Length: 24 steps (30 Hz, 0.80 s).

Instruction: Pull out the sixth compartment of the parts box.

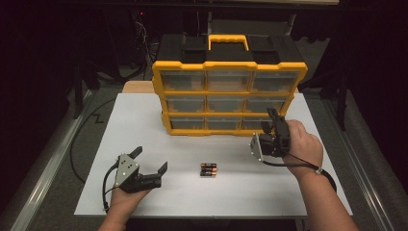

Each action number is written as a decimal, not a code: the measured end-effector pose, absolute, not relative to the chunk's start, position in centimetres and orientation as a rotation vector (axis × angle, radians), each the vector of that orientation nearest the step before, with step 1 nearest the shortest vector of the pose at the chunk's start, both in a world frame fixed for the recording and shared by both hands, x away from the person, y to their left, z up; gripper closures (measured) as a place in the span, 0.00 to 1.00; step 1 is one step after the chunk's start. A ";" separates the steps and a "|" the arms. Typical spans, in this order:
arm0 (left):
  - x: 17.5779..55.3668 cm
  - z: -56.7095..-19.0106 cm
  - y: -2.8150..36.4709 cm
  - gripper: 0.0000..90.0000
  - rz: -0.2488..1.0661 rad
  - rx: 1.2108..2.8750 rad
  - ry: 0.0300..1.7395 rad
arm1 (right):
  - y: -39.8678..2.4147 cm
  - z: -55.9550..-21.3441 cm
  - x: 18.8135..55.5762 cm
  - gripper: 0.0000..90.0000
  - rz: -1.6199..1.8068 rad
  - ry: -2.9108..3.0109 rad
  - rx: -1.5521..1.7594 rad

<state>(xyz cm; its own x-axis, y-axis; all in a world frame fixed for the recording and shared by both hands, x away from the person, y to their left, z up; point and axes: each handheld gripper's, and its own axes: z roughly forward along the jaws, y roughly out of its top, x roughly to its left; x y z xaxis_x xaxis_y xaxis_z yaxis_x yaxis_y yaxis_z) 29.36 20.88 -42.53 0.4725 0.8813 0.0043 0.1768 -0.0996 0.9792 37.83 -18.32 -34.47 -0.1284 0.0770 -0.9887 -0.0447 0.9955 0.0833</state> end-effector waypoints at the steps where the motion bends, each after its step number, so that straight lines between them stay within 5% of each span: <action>1: 29.4 -42.5 20.9 0.01 0.776 1.589 0.942 | -18.3 -34.3 38.0 0.50 0.103 1.691 0.021; 24: 29.4 -42.6 20.7 0.01 0.768 1.603 0.921 | -18.2 -31.8 40.9 0.76 0.043 1.712 0.021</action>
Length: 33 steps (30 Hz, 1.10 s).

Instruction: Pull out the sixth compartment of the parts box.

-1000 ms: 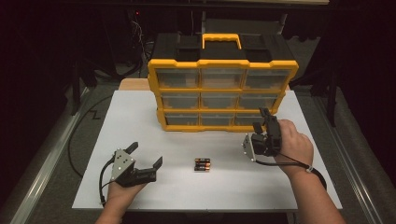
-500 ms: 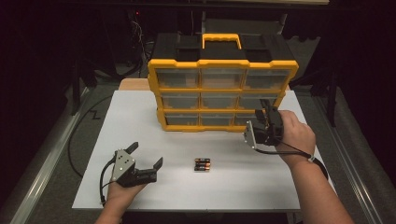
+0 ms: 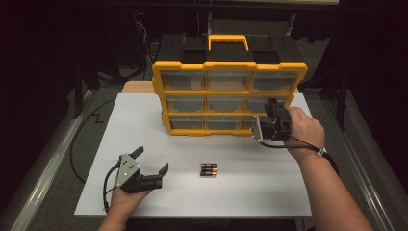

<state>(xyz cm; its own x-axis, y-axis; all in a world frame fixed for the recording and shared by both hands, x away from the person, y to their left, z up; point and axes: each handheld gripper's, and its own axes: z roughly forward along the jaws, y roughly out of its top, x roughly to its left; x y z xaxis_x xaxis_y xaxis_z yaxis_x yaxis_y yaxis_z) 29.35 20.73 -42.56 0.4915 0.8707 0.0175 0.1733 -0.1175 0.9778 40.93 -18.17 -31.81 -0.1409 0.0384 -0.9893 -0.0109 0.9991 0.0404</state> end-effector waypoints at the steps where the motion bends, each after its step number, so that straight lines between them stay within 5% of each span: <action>1: 29.4 -42.6 20.7 0.00 0.768 1.603 0.921 | -18.1 -31.8 41.0 0.76 0.039 1.709 0.020; 11: 29.4 -42.6 20.7 0.01 0.766 1.609 0.917 | -17.8 -31.8 41.5 0.85 0.021 1.697 0.020; 33: 29.3 -42.5 20.7 0.01 0.764 1.605 0.916 | -17.0 -32.6 41.8 0.87 -0.060 1.637 0.001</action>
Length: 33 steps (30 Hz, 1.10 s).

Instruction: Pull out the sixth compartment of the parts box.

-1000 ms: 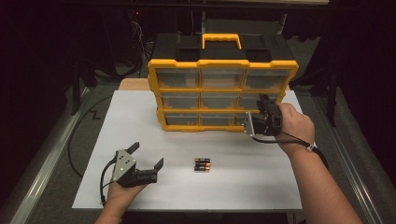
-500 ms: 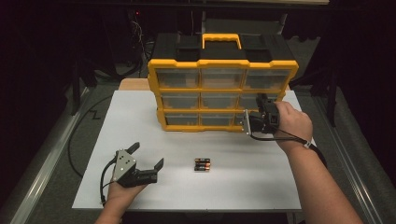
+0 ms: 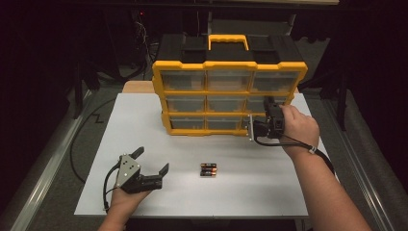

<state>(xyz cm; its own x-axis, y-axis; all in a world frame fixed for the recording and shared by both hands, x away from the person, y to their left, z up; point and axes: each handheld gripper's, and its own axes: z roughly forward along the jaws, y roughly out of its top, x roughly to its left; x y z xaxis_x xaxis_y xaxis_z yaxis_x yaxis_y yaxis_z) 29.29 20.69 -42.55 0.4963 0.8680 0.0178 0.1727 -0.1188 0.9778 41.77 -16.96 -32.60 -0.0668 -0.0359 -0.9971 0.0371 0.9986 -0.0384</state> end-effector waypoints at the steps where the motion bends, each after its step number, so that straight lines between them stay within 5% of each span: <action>1: 29.3 -42.5 20.7 0.00 0.764 1.604 0.916 | -16.9 -32.8 41.8 0.87 -0.061 1.627 0.007; 33: 29.3 -42.5 20.7 0.01 0.761 1.599 0.915 | -16.5 -32.7 41.3 0.89 -0.085 1.633 0.026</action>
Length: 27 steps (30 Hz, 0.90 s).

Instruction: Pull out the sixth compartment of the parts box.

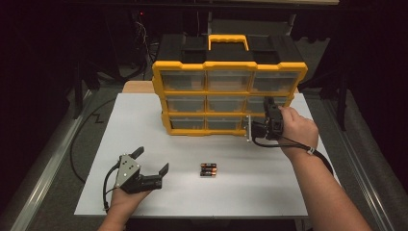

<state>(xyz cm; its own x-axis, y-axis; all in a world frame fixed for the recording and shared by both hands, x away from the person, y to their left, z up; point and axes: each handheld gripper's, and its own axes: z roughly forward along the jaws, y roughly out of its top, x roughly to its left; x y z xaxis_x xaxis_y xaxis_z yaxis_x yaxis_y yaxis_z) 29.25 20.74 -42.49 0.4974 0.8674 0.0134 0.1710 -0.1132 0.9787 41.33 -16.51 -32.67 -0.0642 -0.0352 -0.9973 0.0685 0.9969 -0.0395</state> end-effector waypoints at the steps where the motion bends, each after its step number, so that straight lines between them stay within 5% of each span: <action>1: 29.2 -42.5 20.8 0.01 0.761 1.598 0.916 | -16.5 -32.7 41.3 0.89 -0.084 1.635 0.026; 27: 29.3 -42.5 20.7 0.01 0.761 1.602 0.916 | -16.8 -32.3 38.7 0.89 -0.073 1.667 0.019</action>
